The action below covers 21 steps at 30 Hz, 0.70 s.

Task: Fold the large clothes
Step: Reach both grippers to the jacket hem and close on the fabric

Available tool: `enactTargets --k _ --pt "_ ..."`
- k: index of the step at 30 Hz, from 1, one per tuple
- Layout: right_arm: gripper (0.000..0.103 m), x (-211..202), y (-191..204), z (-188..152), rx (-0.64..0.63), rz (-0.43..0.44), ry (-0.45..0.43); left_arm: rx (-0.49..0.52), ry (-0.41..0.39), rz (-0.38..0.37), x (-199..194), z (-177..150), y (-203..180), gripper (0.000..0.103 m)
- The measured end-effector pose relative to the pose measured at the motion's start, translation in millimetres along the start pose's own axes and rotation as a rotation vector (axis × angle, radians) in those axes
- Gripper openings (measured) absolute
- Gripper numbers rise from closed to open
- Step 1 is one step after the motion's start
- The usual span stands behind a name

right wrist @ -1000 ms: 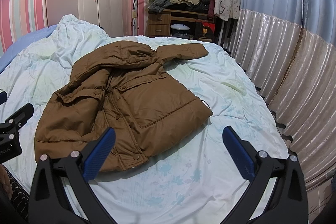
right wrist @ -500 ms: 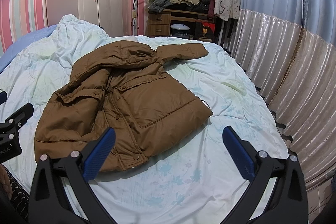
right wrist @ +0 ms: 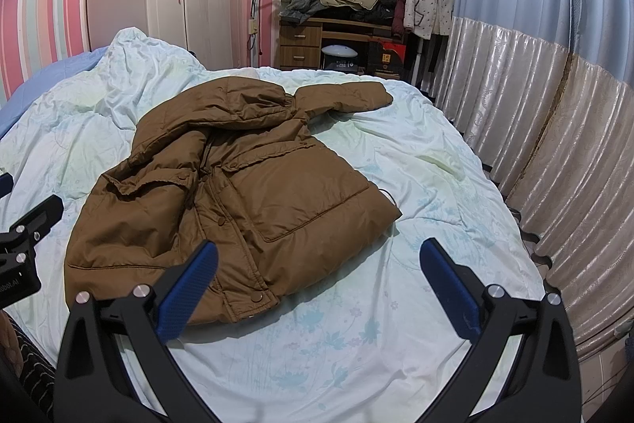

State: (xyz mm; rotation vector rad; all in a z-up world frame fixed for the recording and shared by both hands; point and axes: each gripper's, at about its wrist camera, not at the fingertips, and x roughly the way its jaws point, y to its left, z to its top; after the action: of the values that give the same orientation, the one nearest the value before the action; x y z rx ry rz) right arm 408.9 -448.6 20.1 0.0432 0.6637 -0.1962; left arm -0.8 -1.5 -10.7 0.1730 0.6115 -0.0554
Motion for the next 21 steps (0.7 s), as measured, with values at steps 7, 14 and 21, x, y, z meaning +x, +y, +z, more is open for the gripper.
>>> enactTargets --k 7,14,21 --pt "0.102 -0.2 -17.3 1.6 -0.002 0.0 0.012 -0.021 0.026 0.006 7.7 -0.1 4.6 0.1" --pt "0.102 0.6 -22.4 0.1 -0.019 -0.015 0.006 -0.062 0.112 0.032 29.7 1.2 12.4 0.1" --pt "0.102 -3.5 -4.7 4.1 -0.092 -0.036 -0.081 -0.195 0.243 -0.004 58.5 -0.4 43.9 0.1"
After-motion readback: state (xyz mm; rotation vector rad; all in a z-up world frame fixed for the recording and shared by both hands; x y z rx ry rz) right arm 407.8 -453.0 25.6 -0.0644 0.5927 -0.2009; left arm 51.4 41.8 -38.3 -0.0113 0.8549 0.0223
